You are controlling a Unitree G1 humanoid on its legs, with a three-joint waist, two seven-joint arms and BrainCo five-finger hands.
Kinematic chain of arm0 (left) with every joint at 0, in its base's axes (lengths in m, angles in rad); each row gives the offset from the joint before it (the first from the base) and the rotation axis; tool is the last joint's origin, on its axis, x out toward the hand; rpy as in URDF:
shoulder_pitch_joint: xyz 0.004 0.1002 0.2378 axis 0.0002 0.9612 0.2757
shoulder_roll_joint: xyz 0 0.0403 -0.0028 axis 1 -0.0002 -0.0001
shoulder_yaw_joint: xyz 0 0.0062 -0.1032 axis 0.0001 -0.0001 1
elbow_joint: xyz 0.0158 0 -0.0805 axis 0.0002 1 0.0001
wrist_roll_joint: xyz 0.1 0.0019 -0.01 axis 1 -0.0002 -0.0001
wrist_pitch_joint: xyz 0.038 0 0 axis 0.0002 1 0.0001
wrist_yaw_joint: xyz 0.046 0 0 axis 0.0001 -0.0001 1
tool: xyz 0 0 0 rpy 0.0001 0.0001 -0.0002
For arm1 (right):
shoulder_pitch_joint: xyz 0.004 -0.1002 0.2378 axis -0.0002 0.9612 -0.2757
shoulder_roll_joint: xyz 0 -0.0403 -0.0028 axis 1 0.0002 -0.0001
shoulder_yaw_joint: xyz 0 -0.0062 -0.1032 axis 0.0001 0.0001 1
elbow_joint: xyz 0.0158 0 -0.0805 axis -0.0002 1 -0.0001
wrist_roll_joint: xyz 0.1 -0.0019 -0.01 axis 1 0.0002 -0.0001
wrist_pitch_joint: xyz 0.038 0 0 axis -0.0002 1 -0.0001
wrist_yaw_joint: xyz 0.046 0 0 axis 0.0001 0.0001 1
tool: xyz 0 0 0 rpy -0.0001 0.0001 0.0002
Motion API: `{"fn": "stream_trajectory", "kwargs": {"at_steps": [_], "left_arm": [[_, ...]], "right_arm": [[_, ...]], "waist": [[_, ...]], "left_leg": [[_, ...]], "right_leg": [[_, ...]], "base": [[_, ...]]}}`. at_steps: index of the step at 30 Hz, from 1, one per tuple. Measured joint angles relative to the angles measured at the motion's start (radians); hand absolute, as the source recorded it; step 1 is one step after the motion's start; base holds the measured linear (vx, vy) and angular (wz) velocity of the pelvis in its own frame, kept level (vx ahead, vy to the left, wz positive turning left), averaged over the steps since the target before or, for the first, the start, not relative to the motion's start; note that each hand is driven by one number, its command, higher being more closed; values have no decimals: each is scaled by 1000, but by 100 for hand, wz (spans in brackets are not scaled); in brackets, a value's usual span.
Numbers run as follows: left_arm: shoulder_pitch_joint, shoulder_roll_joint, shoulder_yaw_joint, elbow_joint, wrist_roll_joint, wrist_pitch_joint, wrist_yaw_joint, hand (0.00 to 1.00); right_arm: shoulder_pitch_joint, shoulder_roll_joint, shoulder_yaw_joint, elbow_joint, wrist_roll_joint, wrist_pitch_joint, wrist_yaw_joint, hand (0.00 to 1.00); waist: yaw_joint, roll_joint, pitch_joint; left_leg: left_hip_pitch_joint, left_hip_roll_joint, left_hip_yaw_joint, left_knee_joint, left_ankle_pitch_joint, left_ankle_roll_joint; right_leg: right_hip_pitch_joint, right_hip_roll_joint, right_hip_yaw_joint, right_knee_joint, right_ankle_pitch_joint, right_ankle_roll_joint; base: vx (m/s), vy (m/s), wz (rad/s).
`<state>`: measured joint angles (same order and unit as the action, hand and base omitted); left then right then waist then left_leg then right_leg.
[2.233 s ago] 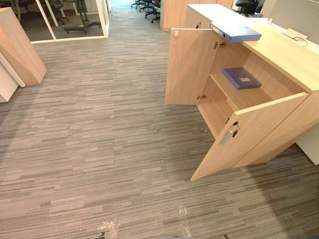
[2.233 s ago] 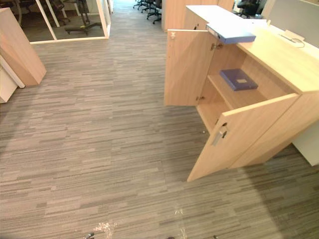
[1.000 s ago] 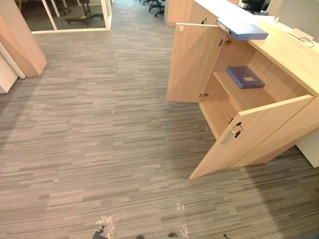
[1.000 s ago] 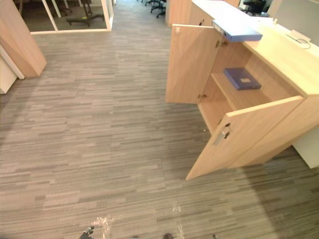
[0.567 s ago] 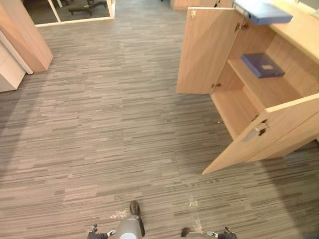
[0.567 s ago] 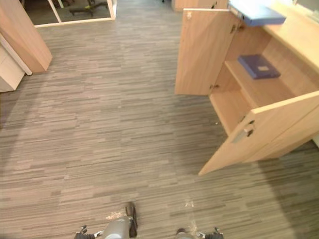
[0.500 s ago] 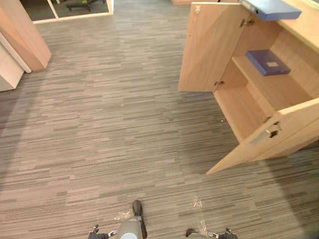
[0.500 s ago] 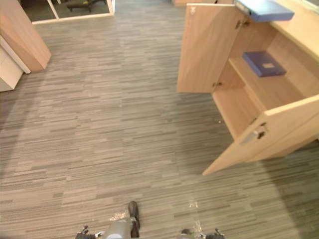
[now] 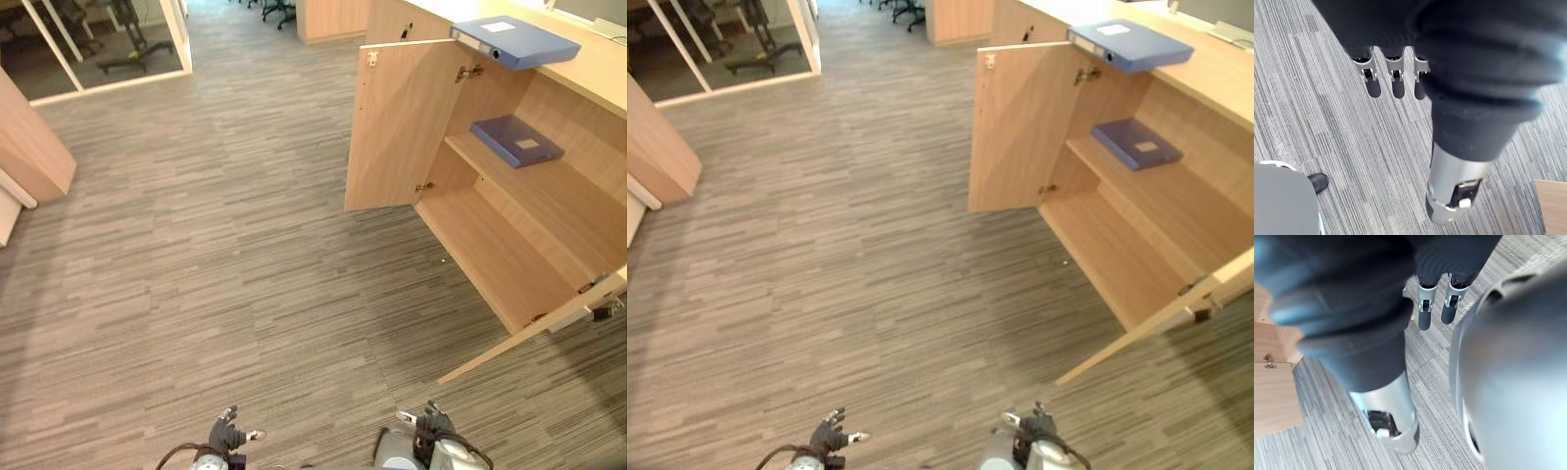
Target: Walk over to the cabinet, pick up the folder, carry it to the office cabinet, place the folder inside the office cabinet, then close the office cabinet door
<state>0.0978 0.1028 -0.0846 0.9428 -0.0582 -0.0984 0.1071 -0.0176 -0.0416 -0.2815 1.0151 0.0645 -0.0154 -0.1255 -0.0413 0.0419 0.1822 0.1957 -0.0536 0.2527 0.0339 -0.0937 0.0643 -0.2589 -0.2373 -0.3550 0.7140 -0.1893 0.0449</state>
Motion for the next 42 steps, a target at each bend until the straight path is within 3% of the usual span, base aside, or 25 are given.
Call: {"fn": "stream_trajectory", "kwargs": {"at_steps": [1, 3, 4, 5, 6, 7, 11, 13, 14, 16, 19, 21, 24, 25, 26, 27, 28, 29, 31, 35, 36, 38, 39, 40, 42], "left_arm": [[-7, -13, 26, 0, 1, 1, 0, 0], [-24, -18, 66, 2, 12, 6, -5, 0], [-29, -23, 74, 10, 26, 8, -7, 0], [-30, -28, 74, 13, 28, 8, -7, 0], [-36, -42, 78, 22, 41, 9, -9, 0], [-34, -52, 94, 22, 50, 11, -14, 0], [-32, -63, 113, 18, 76, 13, -22, 0], [-27, -91, 154, -6, 84, 13, -24, 0], [-20, -101, 174, -23, 84, 13, -23, 0], [8, -118, 215, -78, 68, 12, -15, 0], [11, -97, 227, -95, 38, 10, 0, 0], [10, -88, 228, -100, 17, 6, 16, 0], [2, -78, 224, -100, 8, 4, 23, 0], [1, -79, 221, -99, 8, 3, 24, 0], [1, -80, 217, -100, 8, 3, 24, 0], [4, -78, 200, -92, 9, 2, 25, 0], [2, -76, 200, -87, 9, 3, 26, 0], [2, -74, 200, -84, 8, 3, 27, 0], [-1, -63, 186, -66, 5, 3, 29, 0], [-14, -49, 173, -22, 3, 4, 22, 0], [-13, -51, 176, -16, 2, 4, 21, 0], [0, -57, 178, 4, -2, 4, 19, 0], [3, -58, 178, 8, -2, 4, 18, 0], [5, -58, 178, 19, -3, 5, 17, 0], [5, -53, 179, 40, 2, 9, 16, 0]], "right_arm": [[1, 12, 0, -1, 5, -5, -1, 0], [-1, 31, -1, -3, 30, -6, -1, 0], [5, 35, -4, -5, 40, -6, -1, 0], [10, 35, -11, -3, 40, -6, 0, 0], [11, 38, -28, -3, 37, -6, 1, 0], [12, 39, -52, -3, 34, -6, 2, 0], [46, 57, -88, -18, 33, -5, 4, 0], [80, 66, -85, -53, 33, -5, 4, 0], [85, 66, -80, -61, 33, -5, 4, 0], [90, 53, -70, -73, 33, -5, 4, 0], [92, 53, -49, -61, 32, -4, -1, 0], [77, 43, -45, -13, 32, -1, -4, 0], [48, 40, -43, 11, 32, 4, -9, 0], [41, 34, -39, 11, 32, 4, -9, 0], [39, 30, -39, 12, 32, 4, -9, 0], [36, 19, -31, 28, 30, 4, -8, 0], [36, 17, -31, 40, 29, 3, -8, 0], [36, 14, -31, 52, 28, 4, -8, 0], [45, 12, -31, 70, 12, 5, -1, 0], [50, 10, -45, 83, -11, 17, 17, 0], [53, 8, -47, 85, -11, 18, 17, 0], [57, -6, -52, 77, -11, 19, 28, 0], [57, -7, -53, 73, -10, 18, 29, 0], [57, -9, -53, 52, -6, 16, 29, 0], [56, -13, -56, 20, -6, 4, 23, 0]], "waist": [[1, -17, 7], [2, -55, 27], [-2, -61, 26], [-6, -68, 19], [-9, -48, 12], [-8, -33, 9], [-13, -32, 0], [-17, -29, -17], [-15, -24, -19], [15, 5, -29], [32, -13, -22], [40, -17, -19], [50, -28, -9], [50, -31, -7], [51, -27, -7], [60, -12, -2], [62, -8, 0], [64, -5, -1], [76, -16, -27], [76, -27, -43], [78, -27, -43], [60, -15, -55], [54, -13, -58], [43, -15, -58], [26, -11, -57]], "left_leg": [[17, 0, -12, -8, -33, 8], [46, -13, -34, -12, -63, 3], [57, -10, -61, -12, -86, -12], [61, -2, -75, -16, -95, -19], [65, 26, -90, -20, -110, -38], [75, 58, -89, -30, -119, -51], [98, 150, -62, 74, -137, -114], [-36, 206, -36, 437, -152, -139], [-84, 228, -34, 560, -136, -130], [-260, 372, 9, 1025, -81, -111], [-359, 421, 41, 1141, -88, -100], [-422, 404, 61, 1008, -108, -97], [-473, 298, 55, 631, -109, -119], [-473, 238, 23, 408, -67, -143], [-475, 219, 5, 310, -43, -152], [-474, 201, -61, 102, 37, -190], [-477, 203, -82, 85, 45, -187], [-482, 205, -100, 87, 68, -182], [-492, 162, -95, 131, 254, -124], [-432, 57, 26, 97, 204, -34], [-405, 36, 42, 92, 187, -22], [-304, -24, 92, 62, 128, 10], [-280, -34, 102, 53, 115, 16], [-234, -51, 124, 33, 96, 24], [-168, -62, 132, 5, 84, 21]], "right_leg": [[-28, 49, -5, -80, 5, 0], [-39, 82, -22, -231, 31, -18], [-32, 94, -24, -289, 110, -50], [-28, 99, -34, -287, 116, -85], [-21, 118, -61, -286, 87, -129], [-3, 141, -88, -286, 53, -134], [105, 215, -143, -326, -11, -159], [191, 245, -146, -414, -15, -157], [209, 257, -138, -431, -15, -157], [280, 333, -66, -487, -20, -157], [372, 343, 3, -546, -20, -158], [428, 324, 51, -583, -13, -150], [474, 257, 108, -620, -15, -109], [494, 229, 119, -643, -15, -82], [506, 221, 123, -653, -17, -71], [555, 218, 144, -684, -32, -34], [568, 218, 152, -692, -41, -20], [588, 217, 163, -697, -51, -3], [594, 147, 208, -682, -64, 48], [458, -11, 314, -468, -10, 119], [440, -31, 336, -406, -2, 116], [334, -113, 353, -140, 94, 56], [302, -138, 341, -69, 130, 18], [239, -189, 296, 77, 169, -51], [176, -239, 180, 220, 130, -56]], "base": [[136, -136, 16], [234, -282, 34], [213, -262, 50], [248, -207, 51], [394, -256, 44], [574, -385, 41], [460, -338, 32], [296, -227, 10], [303, -203, -21], [349, -81, -94], [345, -21, -86], [309, 24, -69], [312, 109, -57], [270, 131, -27], [429, 248, -38], [381, 248, -33], [385, 276, -38], [335, 286, -43], [474, 439, -56], [438, 426, -50], [378, 404, -66], [357, 407, -62], [308, 373, -51], [268, 330, -41], [240, 259, -24]]}}
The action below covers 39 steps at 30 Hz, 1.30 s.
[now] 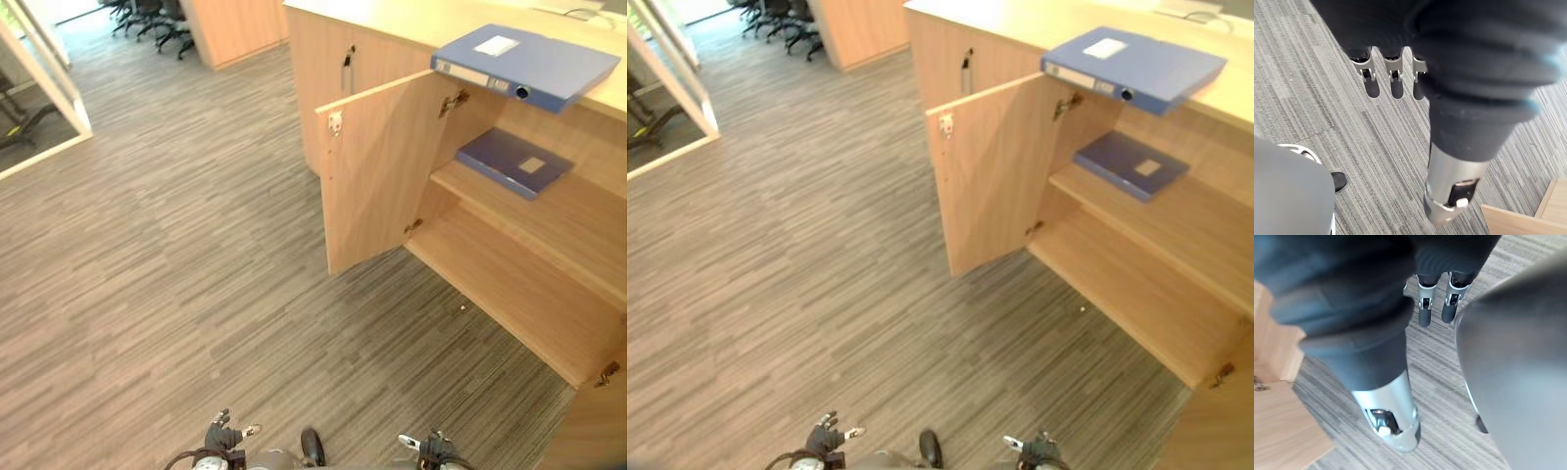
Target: Walk over to the cabinet, pick up the folder, carry it to the office cabinet, place the folder inside the office cabinet, then close the office cabinet door
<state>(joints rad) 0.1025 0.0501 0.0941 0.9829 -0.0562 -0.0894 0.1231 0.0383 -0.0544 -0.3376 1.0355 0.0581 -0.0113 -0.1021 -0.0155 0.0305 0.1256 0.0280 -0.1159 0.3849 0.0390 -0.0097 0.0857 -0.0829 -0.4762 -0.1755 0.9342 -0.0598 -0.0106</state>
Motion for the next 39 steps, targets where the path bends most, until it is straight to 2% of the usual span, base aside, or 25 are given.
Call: {"fn": "stream_trajectory", "kwargs": {"at_steps": [1, 2, 3, 5, 7, 8, 10, 12, 15, 18, 21, 22, 23, 24, 25, 26, 28, 29, 30, 31, 32, 33, 34, 36, 39], "left_arm": [[1, 2, -2, 8, 4, 2, 0, 0], [1, 5, -11, 9, 3, 3, 1, 0], [2, 7, -12, 9, 3, 3, 1, 0], [1, 2, 12, 6, -5, 3, 4, 0], [0, -20, 48, 5, -12, 3, 7, 0], [-2, -29, 67, 9, -14, 5, 8, 0], [-16, -39, 88, 7, -10, 10, 7, 0], [-21, -45, 96, -3, -10, 12, 6, 0], [-17, -68, 94, -27, -10, 13, 1, 0], [-13, -67, 87, -32, -10, 14, 0, 0], [-2, -61, 90, -76, -11, 17, 0, 0], [17, -62, 105, -112, -10, 20, -1, 0], [29, -63, 108, -123, -10, 20, -2, 0], [39, -63, 108, -132, -10, 20, -2, 0], [52, -58, 106, -139, -13, 20, -2, 0], [52, -57, 106, -142, -15, 20, -2, 0], [44, -49, 105, -149, -23, 19, -2, 0], [49, -38, 107, -149, -28, 19, -1, 0], [56, -38, 109, -150, -29, 18, -1, 0], [60, -40, 114, -156, -36, 11, 1, 0], [62, -45, 117, -156, -36, 9, 2, 0], [68, -53, 119, -156, -36, 8, 2, 0], [57, -58, 140, -151, -49, 3, 2, 0], [31, -54, 139, -154, -42, 2, 3, 0], [25, -51, 142, -149, -36, 3, 1, 0]], "right_arm": [[1, 0, -10, -2, 1, -1, 0, 0], [1, 6, -17, -1, 3, -1, 0, 0], [1, 12, -23, -2, 5, -1, 0, 0], [-3, 27, -27, -2, 9, -9, -2, 0], [-5, 29, -26, 0, 41, -10, -4, 0], [-9, 36, -26, -2, 53, -11, -7, 0], [-10, 38, -34, -3, 81, -11, -13, 0], [6, 35, -39, -11, 81, -10, -23, 0], [28, 46, -68, -12, 79, -9, -23, 0], [36, 64, -75, -20, 82, -10, -23, 0], [41, 79, -70, -26, 89, -10, -24, 0], [50, 79, -68, -29, 94, -10, -24, 0], [64, 75, -60, -35, 103, -9, -26, 0], [73, 74, -52, -45, 106, -9, -26, 0], [78, 65, -47, -53, 105, -7, -33, 0], [76, 59, -38, -53, 104, -6, -37, 0], [49, 48, -22, -47, 97, -6, -39, 0], [25, 47, -21, -28, 96, -5, -38, 0], [19, 47, -18, -21, 96, -6, -38, 0], [16, 47, -14, -18, 95, -5, -38, 0], [15, 47, -5, -18, 91, -5, -37, 0], [16, 39, 10, -21, 88, -6, -37, 0], [14, 49, 34, -15, 79, -3, -35, 0], [12, 63, 60, -46, 78, -4, -28, 0], [11, 75, 60, -62, 79, -10, -26, 0]], "waist": [[-12, 2, 1], [-20, 5, 9], [-21, 6, 11], [-20, 0, 25], [-18, 4, 23], [-15, 0, 21], [-16, -2, 38], [-27, -5, 35], [-26, -3, 7], [-31, -4, -6], [-30, -18, -14], [-22, -14, -14], [-19, -4, -19], [-13, 2, -23], [1, 4, -27], [5, 2, -26], [15, -5, -17], [23, -14, -8], [27, -17, -7], [39, -15, -5], [47, -4, -1], [50, 12, -1], [59, 1, 3], [55, -15, 13], [55, -22, 18]], "left_leg": [[35, 2, -3, -16, -2, -3], [76, 16, -4, -24, -7, -9], [86, 25, -3, -25, -8, -11], [126, 50, 10, -37, -28, -21], [130, 73, 44, -50, -36, -40], [123, 80, 69, -62, -31, -54], [125, 87, 106, -86, -23, -63], [139, 105, 116, -108, -5, -93], [152, 129, 130, -123, -8, -118], [161, 156, 165, -80, -37, -144], [57, 269, 206, 282, -176, -144], [-10, 383, 233, 577, -209, -116], [-37, 455, 234, 729, -193, -92], [-56, 499, 232, 824, -164, -66], [-102, 573, 222, 994, -137, -63], [-122, 577, 204, 1017, -164, -65], [-208, 535, 135, 977, -225, -77], [-256, 464, 69, 853, -244, -82], [-271, 430, 38, 792, -248, -90], [-293, 367, -36, 642, -238, -107], [-285, 307, -131, 436, -185, -137], [-268, 294, -182, 320, -126, -142], [-239, 270, -186, 296, -4, -173], [-231, 258, -171, 309, -26, -158], [-213, 239, -156, 356, -73, -131]], "right_leg": [[-5, 3, -57, 13, -34, 22], [-6, 38, -147, -30, -99, 59], [-7, 57, -182, -63, -119, 67], [-18, 123, -304, -206, -147, 62], [-1, 160, -350, -283, -165, 73], [11, 185, -400, -359, -184, 50], [30, 197, -511, -428, -201, 35], [57, 227, -566, -473, -207, 25], [97, 293, -565, -577, -207, 17], [132, 333, -547, -643, -195, 14], [186, 389, -499, -766, -147, 13], [222, 421, -447, -798, -140, 11], [250, 444, -415, -816, -140, 10], [269, 459, -389, -828, -141, 9], [303, 470, -314, -846, -145, 0], [314, 465, -287, -850, -146, -1], [310, 428, -215, -849, -144, 2], [309, 377, -162, -839, -141, 8], [311, 356, -142, -836, -140, 8], [314, 318, -116, -829, -140, 10], [318, 294, -100, -824, -140, 25], [321, 292, -90, -821, -140, 46], [333, 267, -76, -824, -149, 88], [305, 278, -66, -820, -138, 90], [309, 255, -42, -834, -90, 99]], "base": [[207, 121, -4], [192, 76, -5], [200, -12, -8], [145, -76, -21], [87, -99, -67], [95, -121, -90], [85, -152, -66], [108, -197, -21], [99, -133, -11], [88, -65, -25], [153, -174, -63], [234, -182, -119], [207, -92, -119], [268, 29, -126], [288, 59, -116], [341, 99, -140], [214, 110, -116], [207, 193, -107], [217, 226, -121], [306, 388, -92], [279, 372, -90], [364, 466, -89], [279, 320, -68], [200, 212, -45], [124, 131, -38]]}}
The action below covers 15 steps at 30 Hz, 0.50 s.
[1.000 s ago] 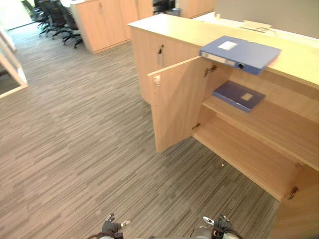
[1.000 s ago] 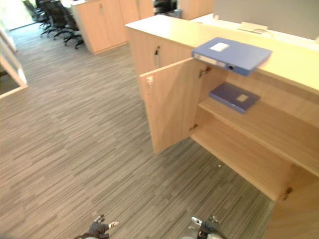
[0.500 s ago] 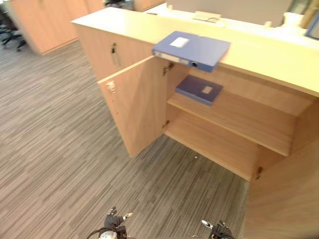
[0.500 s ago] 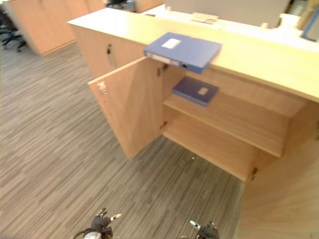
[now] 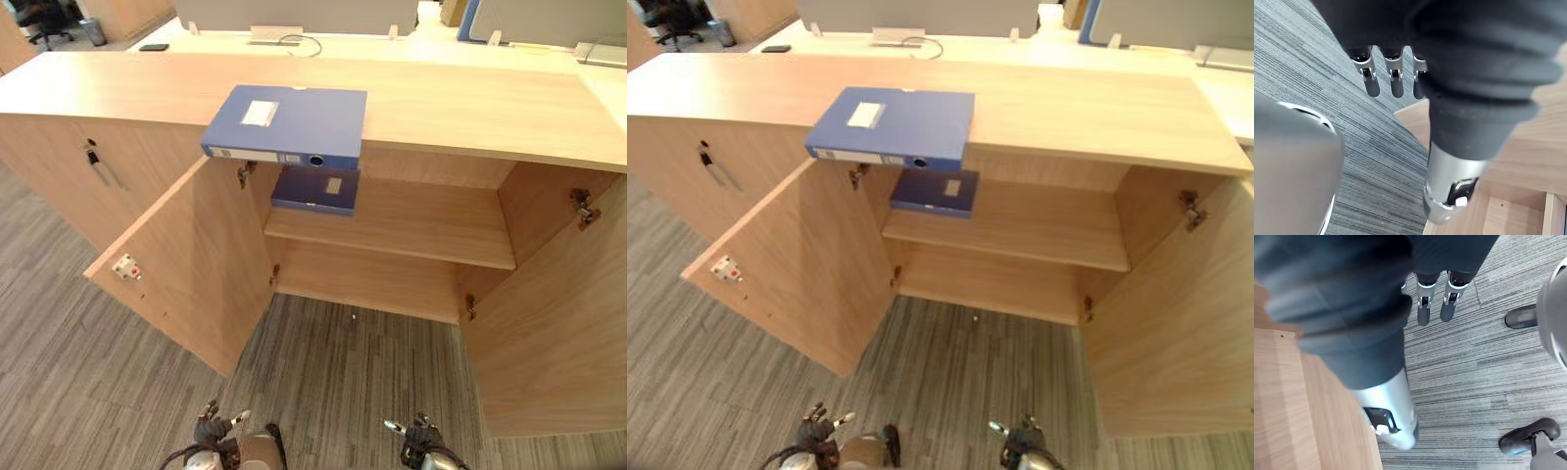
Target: Walk over to the cabinet, pick up the folder, carry it to the office cabinet, place the folder inside the office cabinet, then close the office cabinet door
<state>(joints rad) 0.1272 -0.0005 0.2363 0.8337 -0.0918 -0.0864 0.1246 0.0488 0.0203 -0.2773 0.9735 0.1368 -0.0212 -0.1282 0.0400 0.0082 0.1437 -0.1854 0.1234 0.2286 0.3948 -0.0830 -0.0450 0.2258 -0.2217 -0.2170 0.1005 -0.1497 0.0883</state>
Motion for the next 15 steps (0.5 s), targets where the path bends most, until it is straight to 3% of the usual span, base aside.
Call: {"fn": "stream_trajectory", "kwargs": {"at_steps": [3, 7, 11, 13, 15], "left_arm": [[-1, 3, 4, 10, 0, 0, 1, 0], [-4, 2, -12, 35, 2, 1, 1, 0], [-5, 5, -41, 57, 0, -3, 1, 0], [17, 1, -51, 63, -1, -3, 1, 0], [30, -8, -58, 62, 0, -3, 0, 0]], "right_arm": [[0, 13, 5, 2, 0, 1, 2, 0], [5, -6, 0, 23, 0, 4, 3, 0], [16, -48, -17, 76, -1, 22, 7, 0], [17, -58, -36, 89, -2, 25, 10, 0], [28, -60, -50, 64, -4, 23, 13, 0]], "waist": [[3, -1, -3], [-2, -1, -25], [-18, 0, -55], [-17, 13, -63], [-26, 29, -68]], "left_leg": [[42, 2, 64, -50, -2, 0], [86, -16, 113, -142, 12, -6], [135, -81, 113, -286, 56, -2], [188, -119, 83, -373, 47, 3], [210, -122, 78, -387, 47, 15]], "right_leg": [[-19, -17, 52, -29, 48, 43], [-66, -32, 98, -54, 77, 57], [-127, -69, 121, -44, 93, 58], [-184, -83, 150, 41, 99, 51], [-258, -83, 175, 196, 99, 50]], "base": [[97, 105, -71], [5, 49, -70], [-16, 85, -44], [-19, 165, -83], [-35, 134, -46]]}}
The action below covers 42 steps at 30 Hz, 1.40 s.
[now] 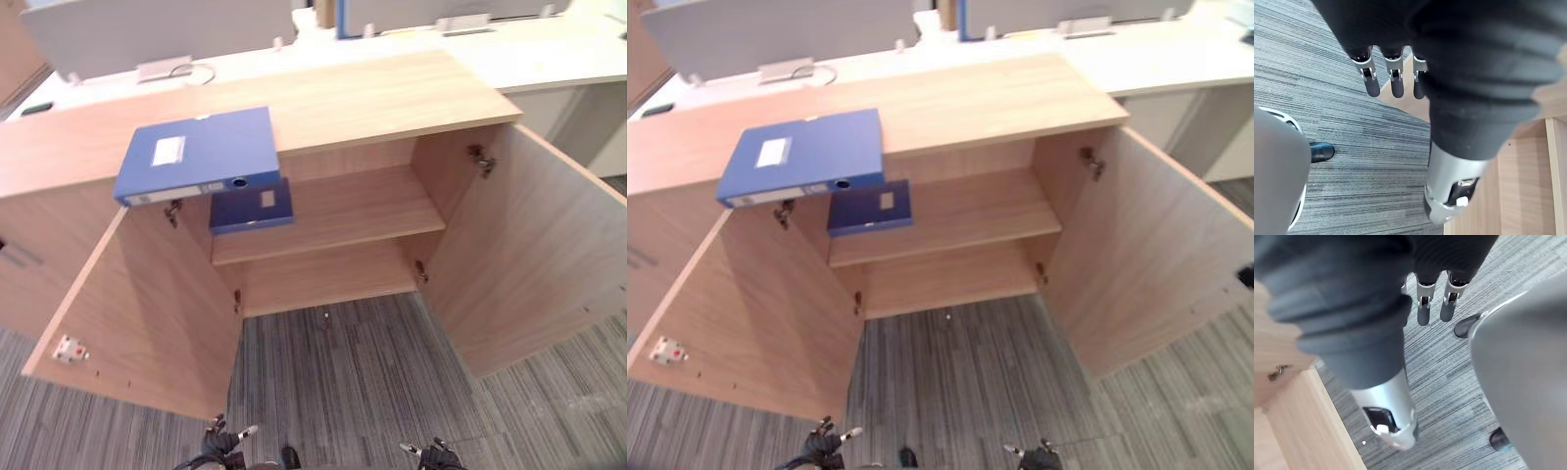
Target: Walk over to the cabinet, pick up the folder, carry it to the office cabinet, place the folder inside the office cabinet, then close the office cabinet door
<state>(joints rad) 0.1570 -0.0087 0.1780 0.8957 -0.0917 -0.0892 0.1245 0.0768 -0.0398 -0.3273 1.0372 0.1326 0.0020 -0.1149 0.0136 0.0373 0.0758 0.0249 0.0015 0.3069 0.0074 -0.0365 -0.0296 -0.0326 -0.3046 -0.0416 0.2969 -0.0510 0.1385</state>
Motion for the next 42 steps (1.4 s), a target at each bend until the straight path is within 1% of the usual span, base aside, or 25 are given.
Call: {"fn": "stream_trajectory", "kwargs": {"at_steps": [1, 2, 4, 6, 7, 8, 9, 10, 11, 12, 13, 15, 19, 22, 25, 26, 28, 29, 31, 32, 33, 34, 35, 38, 42], "left_arm": [[-1, 0, -10, -4, 1, -1, -1, 0], [-6, 4, -25, -3, 2, -1, -3, 0], [-8, -1, -34, -3, 8, 0, -8, 0], [-1, 1, -25, -4, 22, 6, -10, 0], [1, 0, -19, -4, 31, 6, -10, 0], [2, 0, -17, -4, 34, 6, -10, 0], [1, 1, -16, -4, 34, 6, -11, 0], [3, 6, -9, -5, 35, 6, -13, 0], [3, 17, -8, -6, 35, 5, -15, 0], [-4, 17, 0, 0, 38, 11, -16, 0], [1, 3, 1, -3, 39, 10, -18, 0], [3, -2, 4, -15, 39, 9, -24, 0], [0, 5, 0, -15, 34, 10, -27, 0], [-5, 21, -28, -14, 34, 12, -31, 0], [-16, 46, -48, -40, 19, 18, -44, 0], [-13, 58, -54, -64, 7, 20, -50, 0], [3, 55, -74, -106, -16, 22, -81, 0], [7, 64, -110, -137, -35, 25, -98, 0], [23, 92, -198, -211, -80, 28, -150, 0], [40, 109, -249, -253, -122, 29, -186, 0], [55, 133, -292, -292, -160, 29, -216, 0], [38, 163, -323, -302, -185, 34, -234, 0], [31, 181, -342, -321, -197, 38, -244, 0], [44, 327, -413, -492, -262, 49, -299, 0], [70, 589, -473, -705, -393, 51, -383, 0]], "right_arm": [[6, -2, -5, -26, 1, -1, 3, 0], [6, -5, -2, -51, -2, -1, 5, 0], [5, -6, 10, -71, -2, -4, 5, 0], [-8, -3, 43, -83, -1, -6, 5, 0], [-14, 1, 60, -88, -7, -10, 7, 0], [-16, 0, 73, -83, -6, -15, 7, 0], [-16, 0, 75, -81, -7, -16, 8, 0], [-16, 8, 77, -77, -7, -18, 11, 0], [-13, 16, 77, -67, -7, -20, 11, 0], [-14, 15, 67, -44, 3, -21, 15, 0], [-15, 12, 65, -41, 2, -20, 14, 0], [-16, 13, 68, -44, -1, -19, 15, 0], [-13, 18, 61, -42, 0, -18, 14, 0], [-14, 23, 41, -41, 0, -15, 13, 0], [-16, 42, 39, -45, 0, -12, 14, 0], [-12, 50, 40, -56, 0, -8, 15, 0], [-14, 47, 45, -65, -8, -3, 19, 0], [-26, 40, 45, -65, -18, -1, 23, 0], [-54, 22, 46, -65, -39, 2, 35, 0], [-59, 5, 54, -69, -41, 3, 47, 0], [-56, -10, 69, -84, -55, 7, 56, 0], [-56, -15, 88, -84, -73, 10, 66, 0], [-58, -20, 94, -82, -80, 12, 77, 0], [-85, -48, 135, -52, -97, 18, 107, 0], [-107, -96, 203, -10, -119, 16, 133, 0]], "waist": [[-12, 5, -2], [-23, -1, 6], [-30, 1, 15], [-28, -3, 23], [-30, -4, 33], [-32, -5, 37], [-32, -8, 41], [-32, -8, 48], [-35, -29, 49], [-41, -35, 61], [-34, -17, 53], [-22, -16, 51], [-24, -12, 48], [-24, -15, 49], [-22, -48, 60], [-16, -66, 69], [-9, -44, 66], [-5, -38, 71], [8, -30, 78], [10, -12, 73], [12, 5, 78], [2, -12, 82], [1, -13, 83], [-2, -7, 86], [-9, 7, 75]], "left_leg": [[17, -8, -10, 1, -5, 13], [39, -24, -24, 0, -9, 21], [72, -38, -31, -6, -14, 30], [84, -42, -30, -7, -22, 37], [83, -38, -36, -9, -24, 38], [82, -25, -45, -8, -26, 40], [82, -17, -50, -8, -27, 39], [82, -7, -68, -5, -30, 32], [85, -16, -81, -3, -33, 26], [100, -11, -103, -5, -36, 18], [99, 17, -104, -5, -30, 3], [99, 51, -104, -6, -36, -21], [94, 96, -123, -8, -51, -49], [93, 106, -124, 17, -63, -66], [-11, 113, -66, 339, -115, -71], [-90, 147, -12, 553, -128, -51], [-171, 233, 72, 733, -191, -1], [-207, 254, 86, 752, -214, -3], [-273, 260, 83, 683, -211, -6], [-282, 251, 65, 547, -132, 3], [-264, 241, 33, 470, -76, -18], [-263, 205, 35, 454, -81, -15], [-261, 189, 34, 440, -81, -15], [-233, 133, 35, 394, -70, 1], [-188, 96, 30, 248, 18, -3]], "right_leg": [[-67, -12, 16, 165, 6, -10], [-159, -26, 44, 358, 57, -87], [-234, -46, 49, 519, 130, -189], [-278, -39, 16, 582, 59, -130], [-292, -18, -44, 570, -16, -110], [-284, 22, -101, 493, -69, -89], [-268, 57, -121, 429, -87, -80], [-215, 123, -122, 274, -91, -76], [-181, 134, -130, 182, -67, -108], [-140, 139, -170, 116, -82, -124], [-113, 169, -187, 68, -81, -123], [-91, 202, -209, 30, -84, -128], [-27, 257, -261, -73, -84, -131], [18, 264, -283, -120, -83, -132], [93, 229, -289, -143, -82, -132], [134, 216, -288, -153, -80, -134], [184, 224, -278, -173, -82, -137], [199, 222, -265, -184, -82, -138], [196, 202, -229, -183, -84, -135], [194, 194, -221, -172, -95, -113], [190, 187, -209, -151, -132, -61], [185, 157, -205, -151, -141, -48], [178, 146, -201, -152, -141, -48], [193, 111, -199, -178, -137, -53], [197, 113, -199, -223, -100, -23]], "base": [[-29, 103, 19], [-15, 95, 34], [30, 68, 30], [60, 2, 10], [110, -103, 12], [136, -132, 15], [162, -177, 27], [139, -161, 37], [247, -253, 50], [258, -243, 47], [266, -230, 28], [190, -150, 11], [207, -118, 22], [225, -32, 24], [220, 7, 30], [185, -18, 20], [170, 20, -1], [169, 128, -30], [125, 201, -46], [147, 282, -49], [182, 340, -30], [121, 230, -5], [112, 269, 16], [67, 202, 9], [-25, -25, -1]]}}
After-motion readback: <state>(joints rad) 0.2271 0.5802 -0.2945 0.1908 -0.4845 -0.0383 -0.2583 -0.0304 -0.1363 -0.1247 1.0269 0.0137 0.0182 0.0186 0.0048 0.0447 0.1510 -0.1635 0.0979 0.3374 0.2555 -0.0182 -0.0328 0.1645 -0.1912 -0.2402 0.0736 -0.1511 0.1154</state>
